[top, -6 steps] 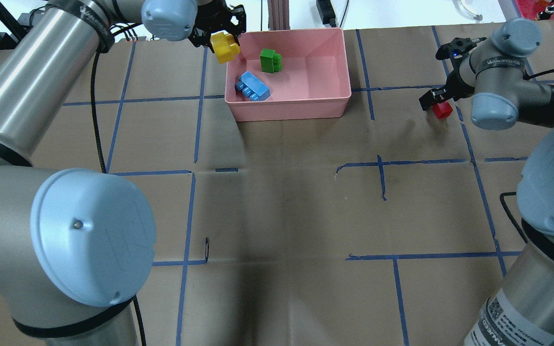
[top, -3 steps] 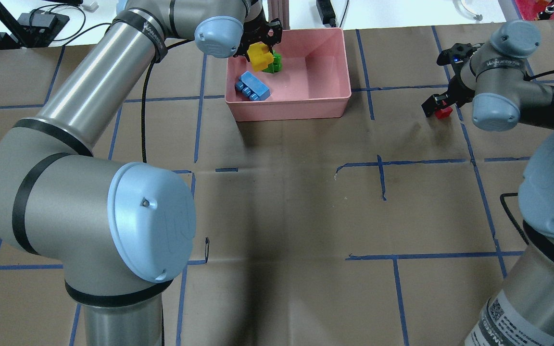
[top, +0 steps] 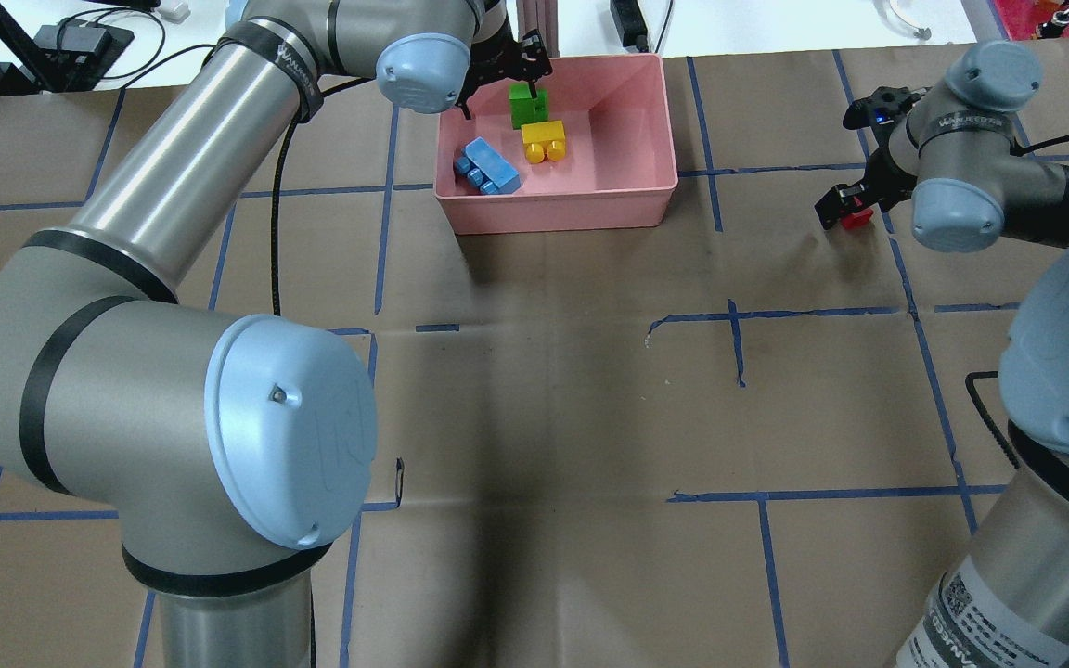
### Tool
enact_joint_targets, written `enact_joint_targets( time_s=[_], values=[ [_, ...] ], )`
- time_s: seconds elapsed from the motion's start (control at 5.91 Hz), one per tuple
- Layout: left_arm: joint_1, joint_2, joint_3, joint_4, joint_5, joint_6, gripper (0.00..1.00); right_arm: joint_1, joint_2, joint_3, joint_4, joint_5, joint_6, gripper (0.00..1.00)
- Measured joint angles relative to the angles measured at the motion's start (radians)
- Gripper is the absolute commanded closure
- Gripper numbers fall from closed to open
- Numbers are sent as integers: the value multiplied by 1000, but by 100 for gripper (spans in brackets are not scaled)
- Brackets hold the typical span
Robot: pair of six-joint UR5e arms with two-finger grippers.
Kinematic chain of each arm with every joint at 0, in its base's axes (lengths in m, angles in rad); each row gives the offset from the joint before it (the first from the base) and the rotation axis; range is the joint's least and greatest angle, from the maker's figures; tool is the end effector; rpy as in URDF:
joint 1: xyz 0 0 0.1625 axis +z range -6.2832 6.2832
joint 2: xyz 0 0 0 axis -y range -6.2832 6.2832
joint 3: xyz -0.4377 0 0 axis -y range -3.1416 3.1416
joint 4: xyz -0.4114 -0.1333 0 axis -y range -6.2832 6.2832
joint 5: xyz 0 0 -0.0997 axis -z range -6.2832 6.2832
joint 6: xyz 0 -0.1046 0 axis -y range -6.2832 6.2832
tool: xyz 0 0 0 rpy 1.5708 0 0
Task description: Put all blocks into box
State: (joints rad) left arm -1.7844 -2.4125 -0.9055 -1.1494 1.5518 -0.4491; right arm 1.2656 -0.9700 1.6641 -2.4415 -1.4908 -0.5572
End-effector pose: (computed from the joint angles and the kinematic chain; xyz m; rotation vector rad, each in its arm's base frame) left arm -0.3131 -0.8055 0.3046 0.3518 -3.0043 0.3428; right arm -0.0692 -0.6912 0.1753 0.4038 -3.0994 0.3037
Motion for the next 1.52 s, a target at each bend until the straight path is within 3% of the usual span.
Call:
enact_joint_targets(
  time_s=[0.17,0.51,0.85,1.18,1.52],
  values=[
    [9,43,-3,-48,1,29,0,0,-2,0,1,0,2,95],
    [84,213,-35,-290,0,196,0,-2,-6,5,7,-11,6,99],
    [159,442,-191,-422,-1,315,0,-1,-49,-28,38,-25,9,98],
    [175,682,-418,-441,-1,388,0,36,-103,-152,226,-24,39,97],
    [177,800,-591,-402,-1,454,0,198,-100,-344,422,-14,213,96]
  ],
)
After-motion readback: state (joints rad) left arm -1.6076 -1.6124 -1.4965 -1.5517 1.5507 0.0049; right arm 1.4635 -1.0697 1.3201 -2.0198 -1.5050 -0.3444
